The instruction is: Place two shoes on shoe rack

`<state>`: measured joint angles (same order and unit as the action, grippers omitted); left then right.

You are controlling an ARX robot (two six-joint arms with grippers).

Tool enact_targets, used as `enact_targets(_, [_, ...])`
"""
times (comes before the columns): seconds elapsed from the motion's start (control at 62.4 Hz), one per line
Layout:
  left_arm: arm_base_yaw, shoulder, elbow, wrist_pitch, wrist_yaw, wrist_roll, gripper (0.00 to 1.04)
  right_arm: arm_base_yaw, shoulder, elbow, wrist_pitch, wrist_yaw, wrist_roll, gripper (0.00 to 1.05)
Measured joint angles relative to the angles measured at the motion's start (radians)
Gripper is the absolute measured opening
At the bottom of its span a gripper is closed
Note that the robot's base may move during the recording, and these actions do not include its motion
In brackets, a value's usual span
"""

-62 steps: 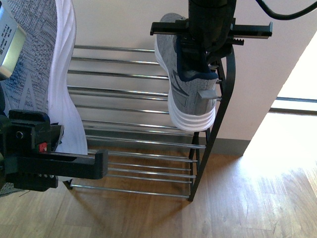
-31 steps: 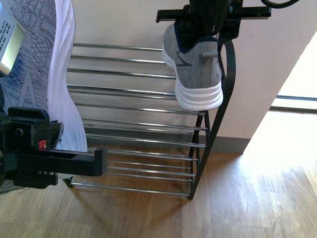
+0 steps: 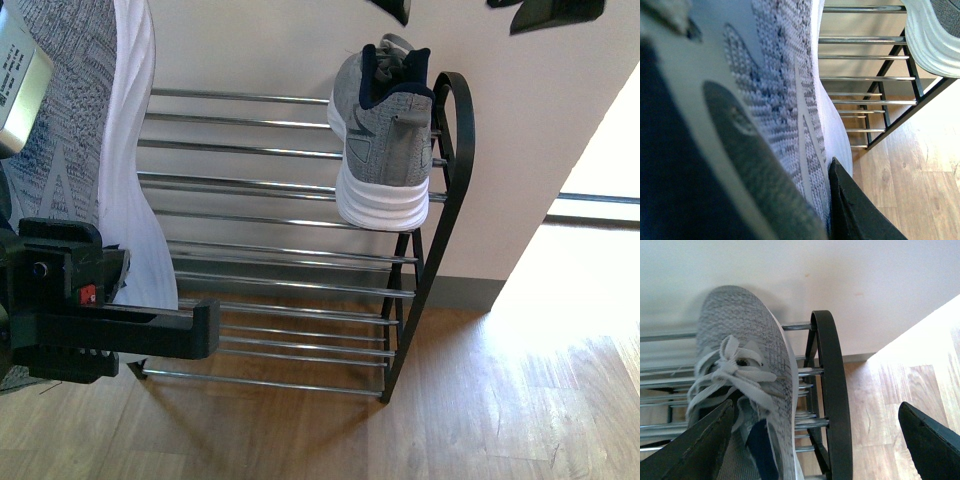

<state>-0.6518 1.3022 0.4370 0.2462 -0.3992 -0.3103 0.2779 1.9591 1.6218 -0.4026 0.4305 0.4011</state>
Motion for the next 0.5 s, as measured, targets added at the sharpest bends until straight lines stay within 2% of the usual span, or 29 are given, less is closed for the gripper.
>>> enact_targets(0.321, [0.0,0.0,0.0,0.0,0.0,0.0,0.04,-0.024,-0.309,-0.338,0.249,-0.108,-0.138,0.96])
enact_targets(0.385, [0.0,0.0,0.0,0.0,0.0,0.0,0.04,-0.049,-0.385,-0.431,0.335,-0.119,-0.187,0.96])
enact_targets(0.497, [0.0,0.0,0.0,0.0,-0.001,0.0,0.04,-0.129,-0.56,-0.631,0.548,-0.221,-0.271,0.96])
